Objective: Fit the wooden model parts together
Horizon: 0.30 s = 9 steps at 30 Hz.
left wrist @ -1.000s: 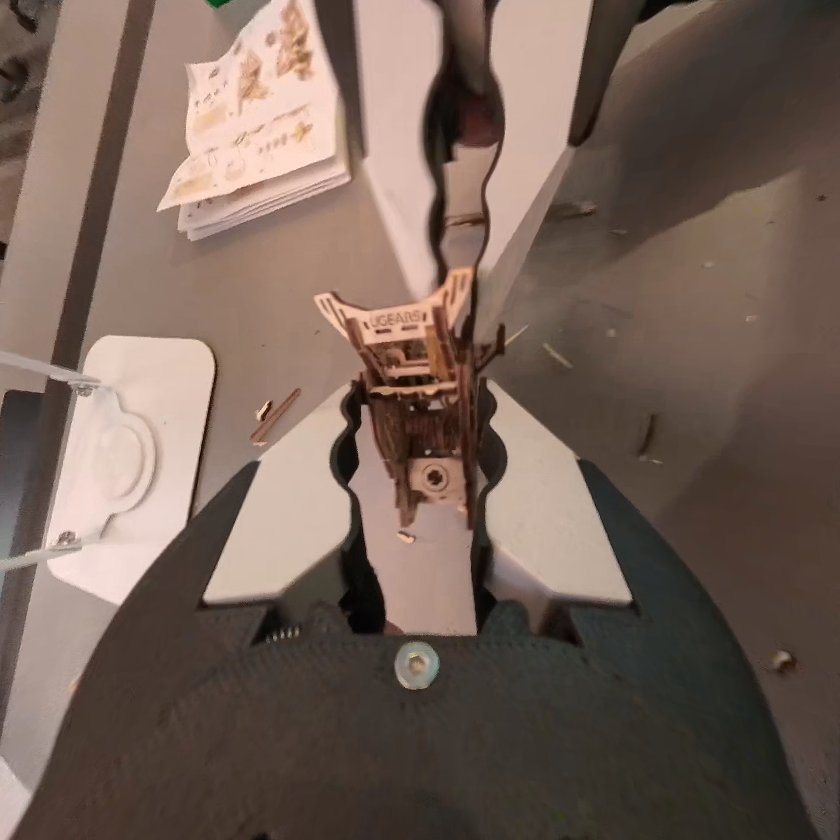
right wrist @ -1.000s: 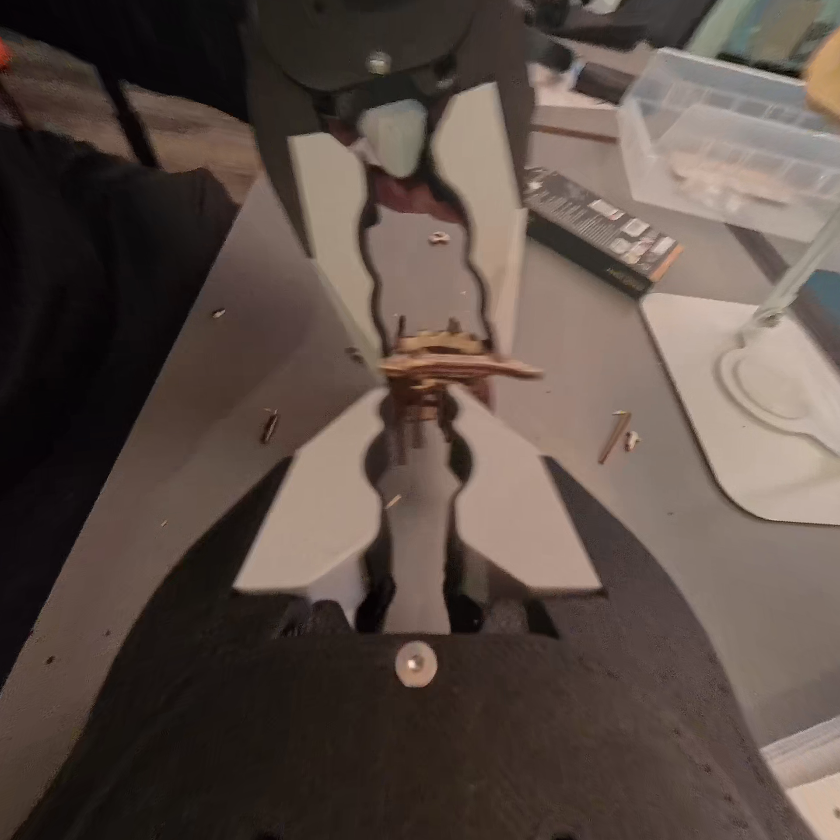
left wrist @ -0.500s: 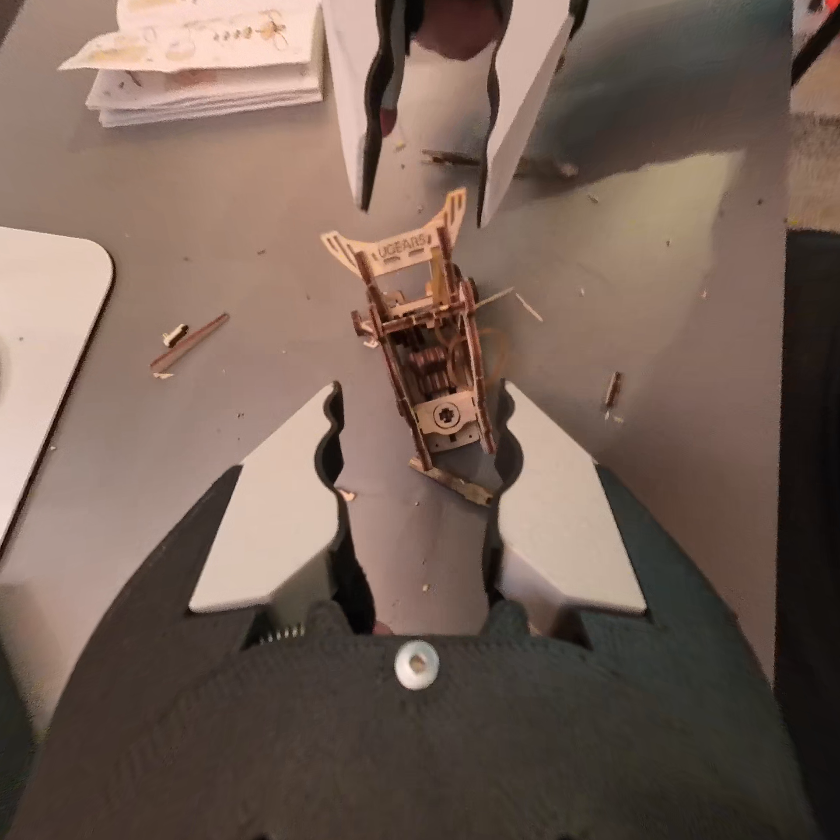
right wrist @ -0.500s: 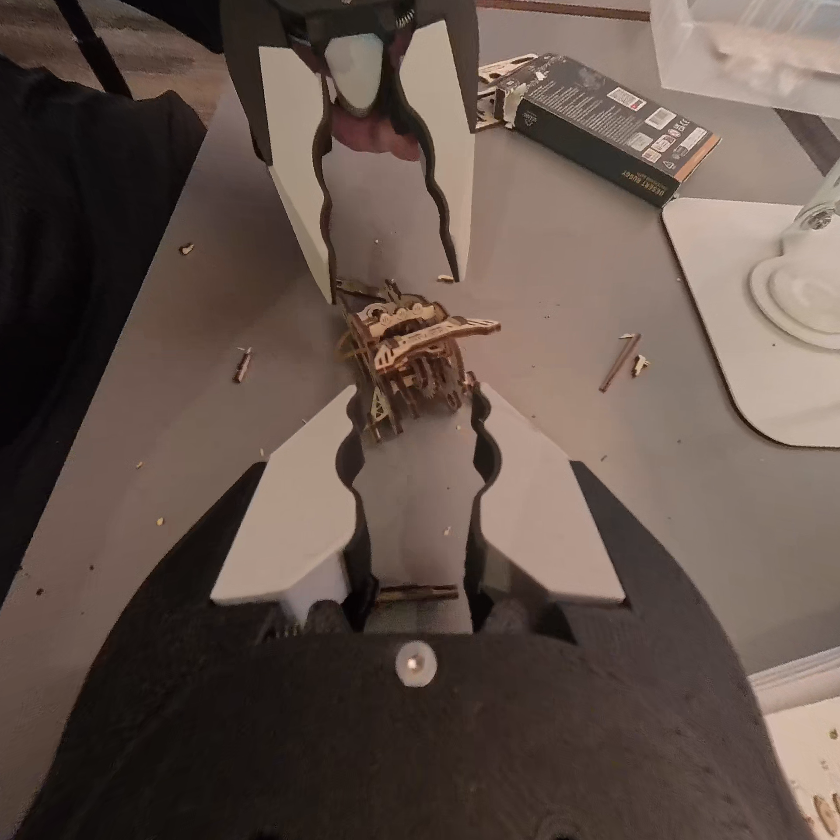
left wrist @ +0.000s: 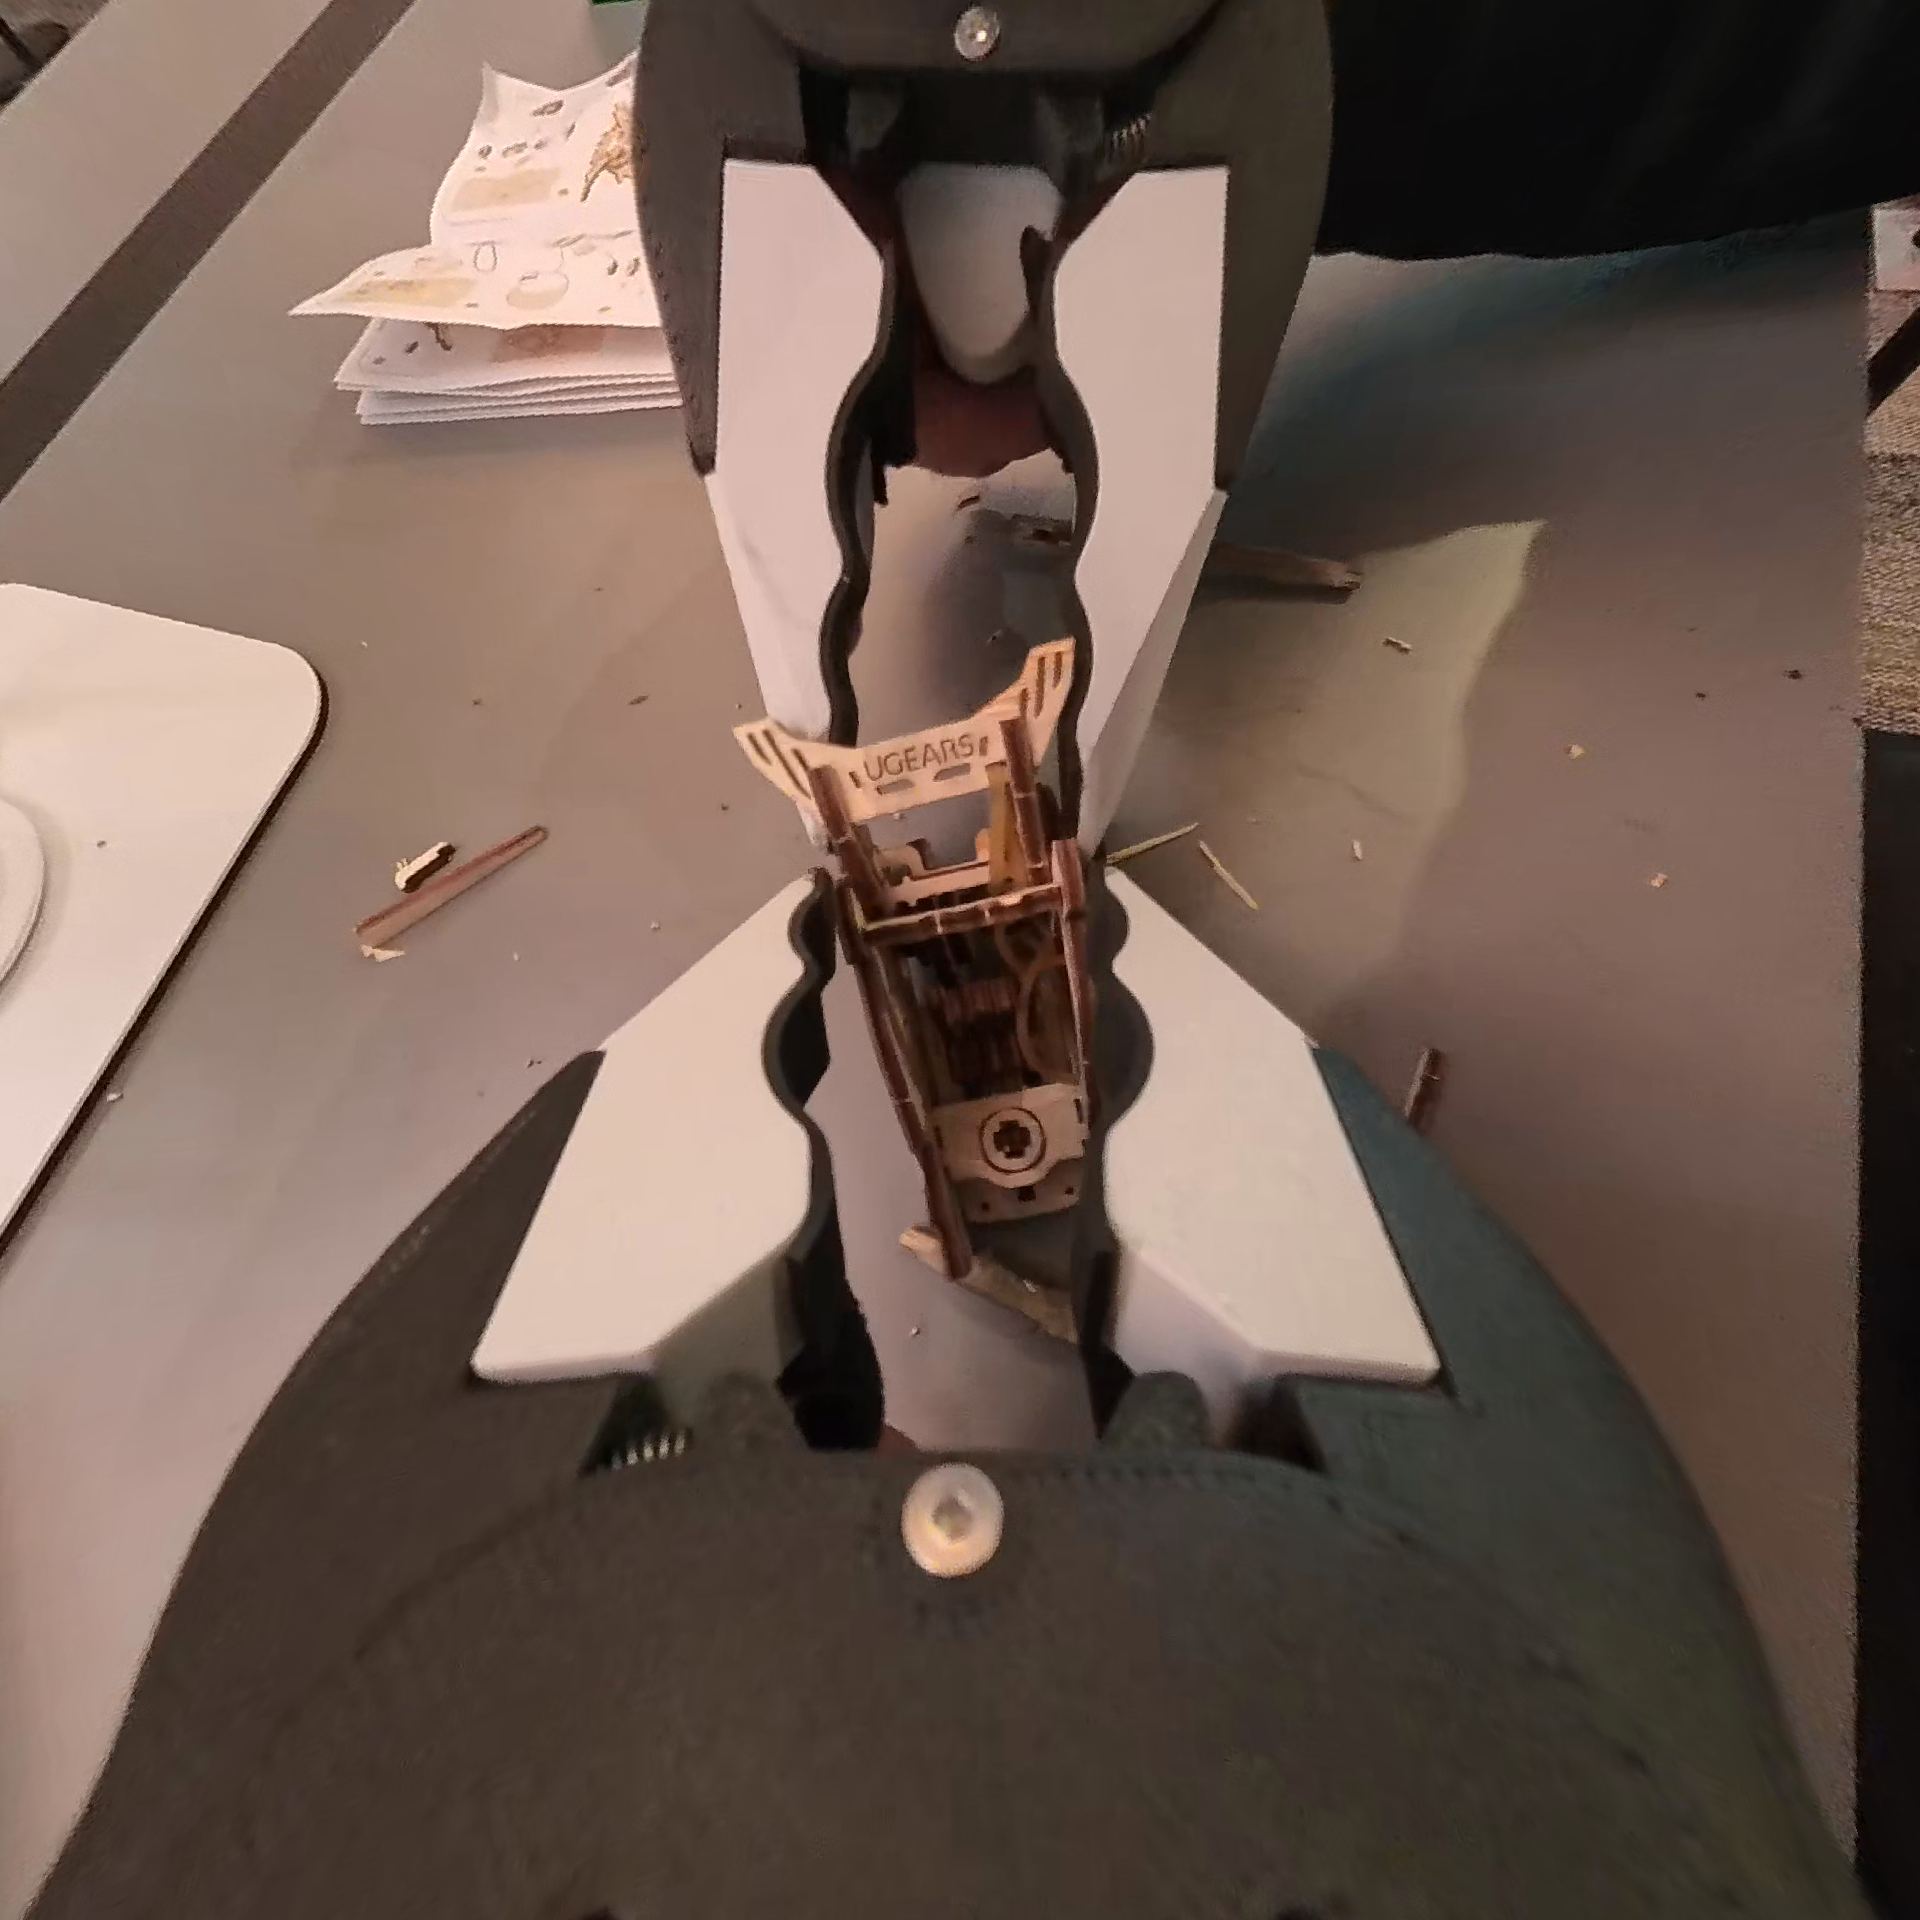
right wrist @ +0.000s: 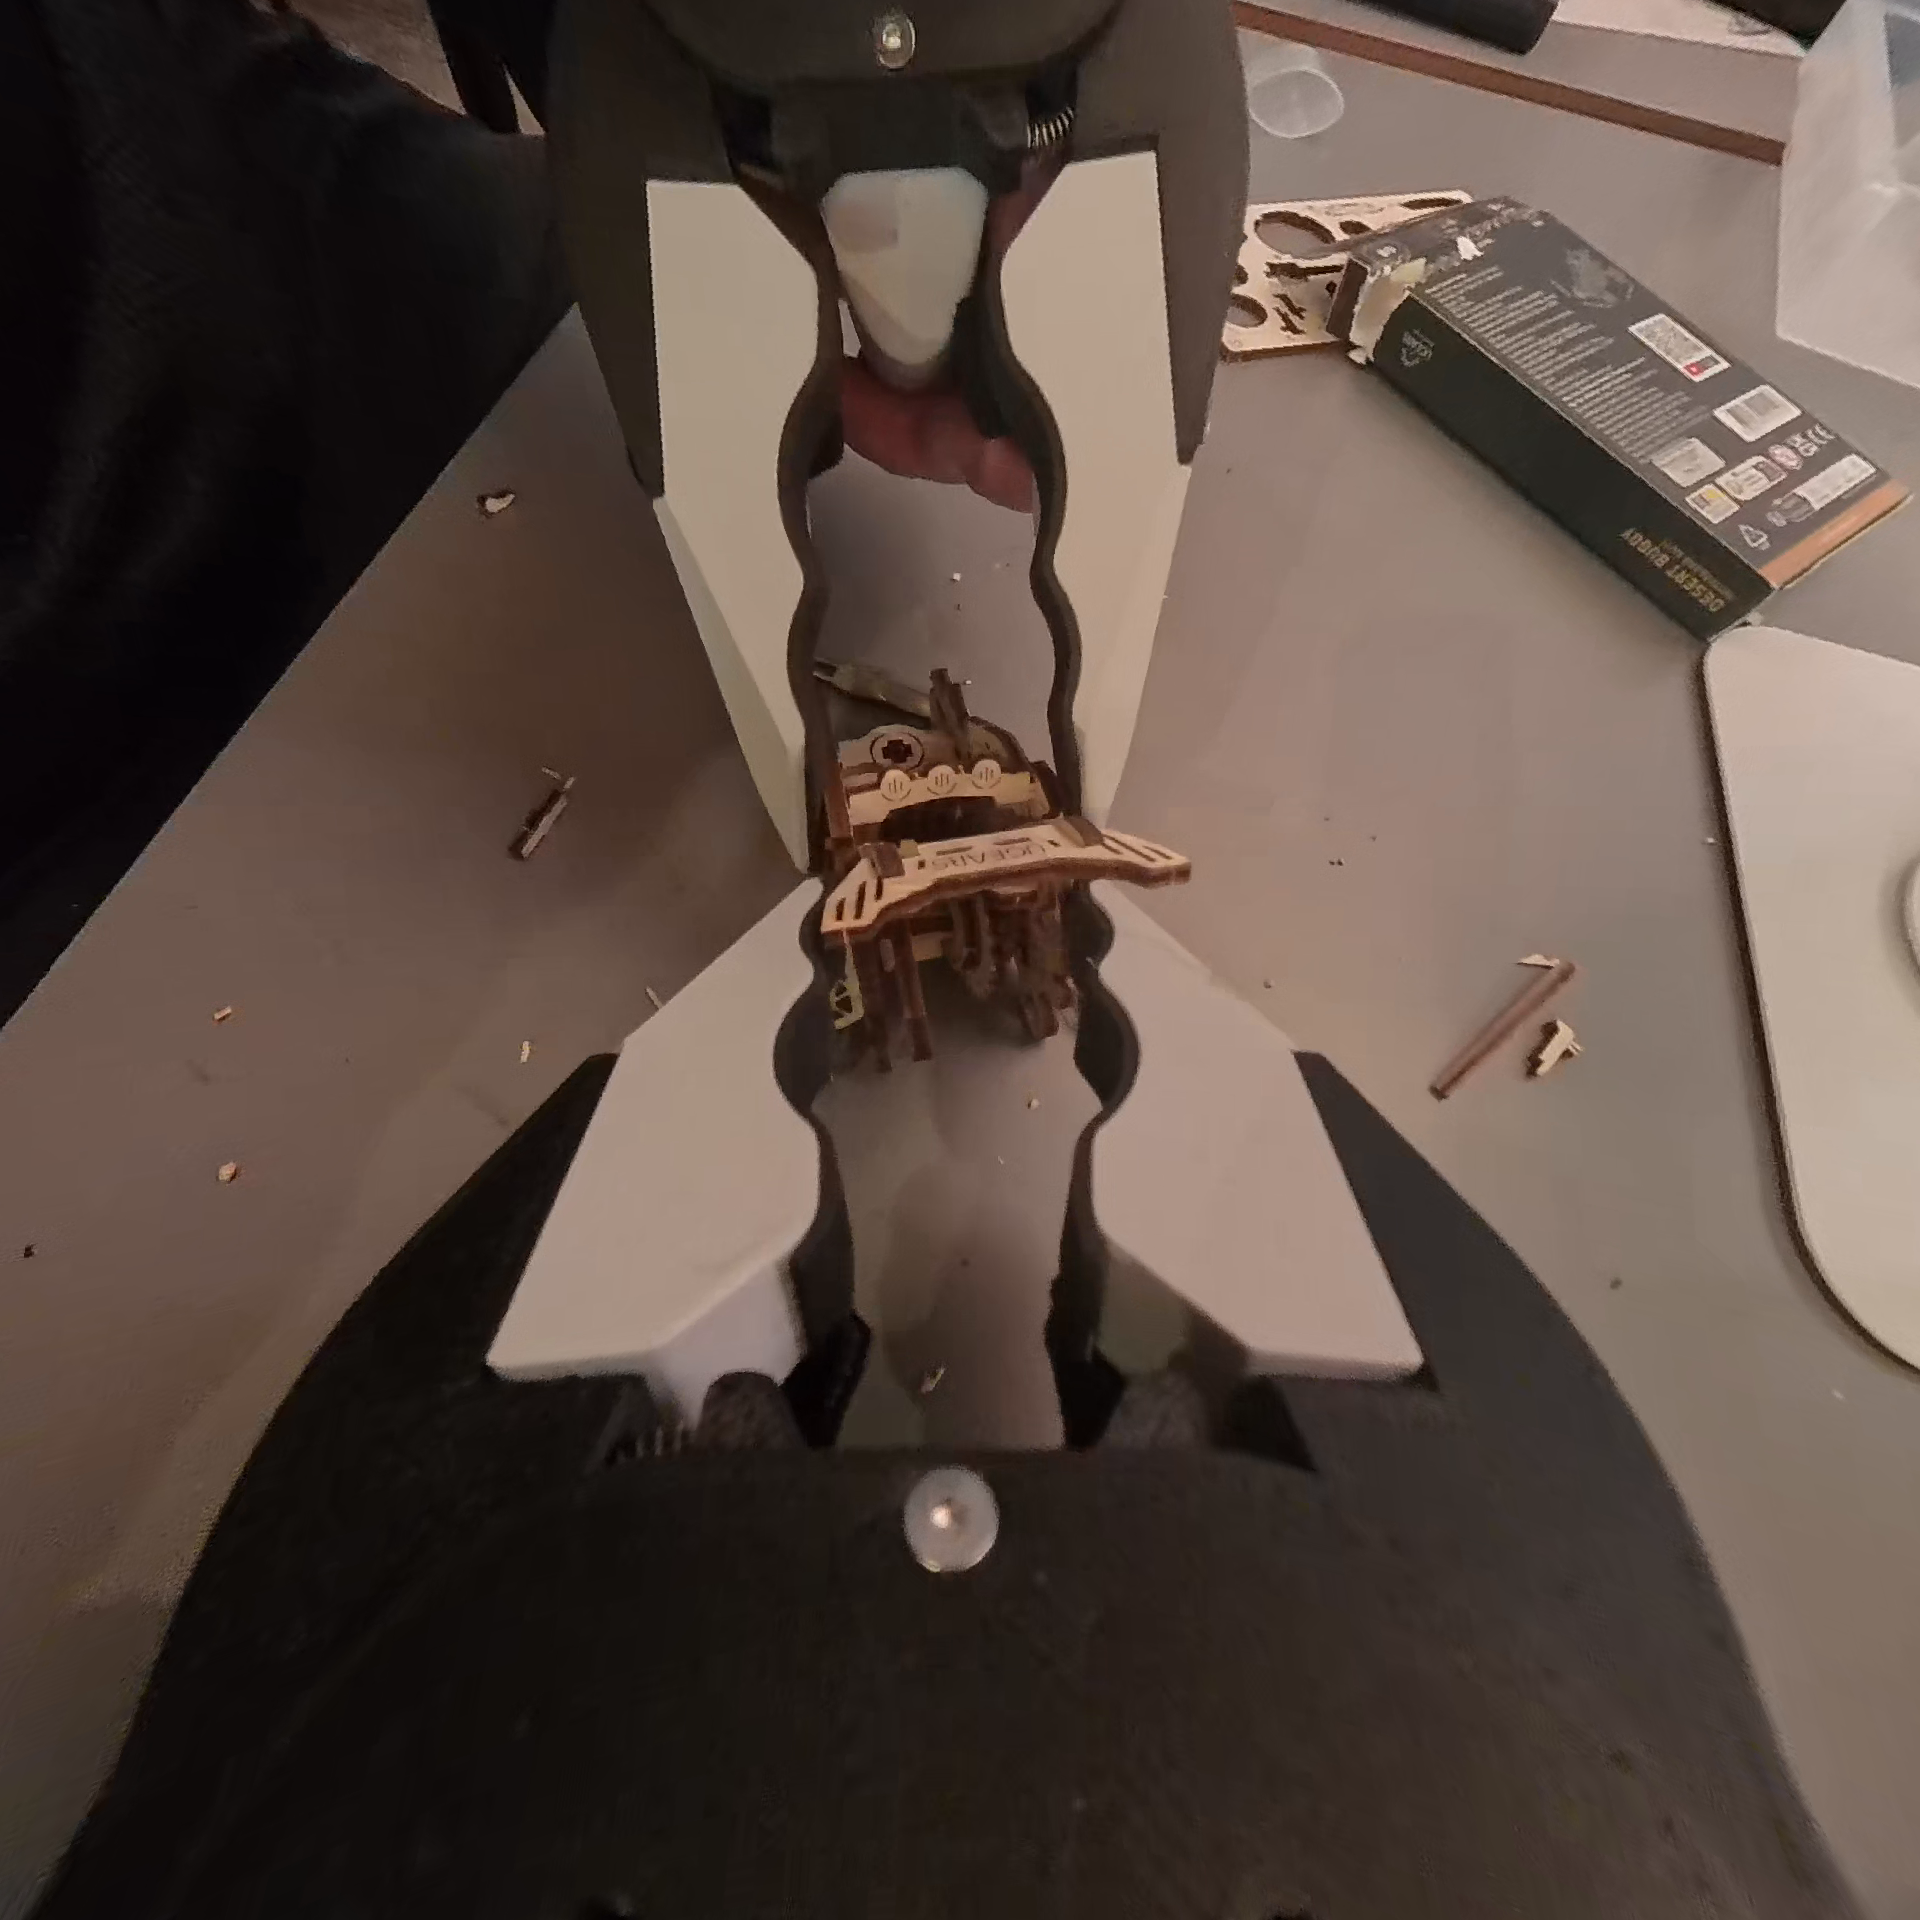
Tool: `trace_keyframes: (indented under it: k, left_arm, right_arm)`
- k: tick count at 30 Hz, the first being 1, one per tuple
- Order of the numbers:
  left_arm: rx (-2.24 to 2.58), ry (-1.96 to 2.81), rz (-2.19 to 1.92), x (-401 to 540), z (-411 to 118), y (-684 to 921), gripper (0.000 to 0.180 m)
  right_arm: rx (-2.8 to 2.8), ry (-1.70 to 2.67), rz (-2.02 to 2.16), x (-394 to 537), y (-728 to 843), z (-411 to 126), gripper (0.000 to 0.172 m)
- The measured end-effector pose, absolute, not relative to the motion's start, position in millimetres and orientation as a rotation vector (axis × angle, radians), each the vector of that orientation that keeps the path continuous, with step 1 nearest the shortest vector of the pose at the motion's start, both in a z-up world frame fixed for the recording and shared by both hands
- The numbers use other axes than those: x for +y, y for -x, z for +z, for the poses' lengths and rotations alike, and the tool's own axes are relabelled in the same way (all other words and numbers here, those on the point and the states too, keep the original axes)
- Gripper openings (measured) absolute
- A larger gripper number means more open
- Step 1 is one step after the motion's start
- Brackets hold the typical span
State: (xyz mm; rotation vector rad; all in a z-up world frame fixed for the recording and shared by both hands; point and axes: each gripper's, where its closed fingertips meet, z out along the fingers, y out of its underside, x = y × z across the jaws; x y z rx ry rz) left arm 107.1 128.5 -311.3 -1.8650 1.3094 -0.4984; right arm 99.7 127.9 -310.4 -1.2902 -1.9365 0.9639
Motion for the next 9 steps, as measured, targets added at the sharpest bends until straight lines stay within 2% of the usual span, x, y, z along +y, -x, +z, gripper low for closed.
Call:
trace_keyframes:
  k: [1,9]
  left_arm:
    - [1.311,1.859,-0.507,128.0,-311.0,-107.5,0.045]
    - [1.349,1.832,-0.507,127.2,-311.6,-107.7,0.045]
  right_arm:
    - [-1.938,1.285,0.976,127.3,-99.6,-310.2,0.040]
    - [-1.936,1.275,1.018,126.8,-97.0,-311.6,0.045]
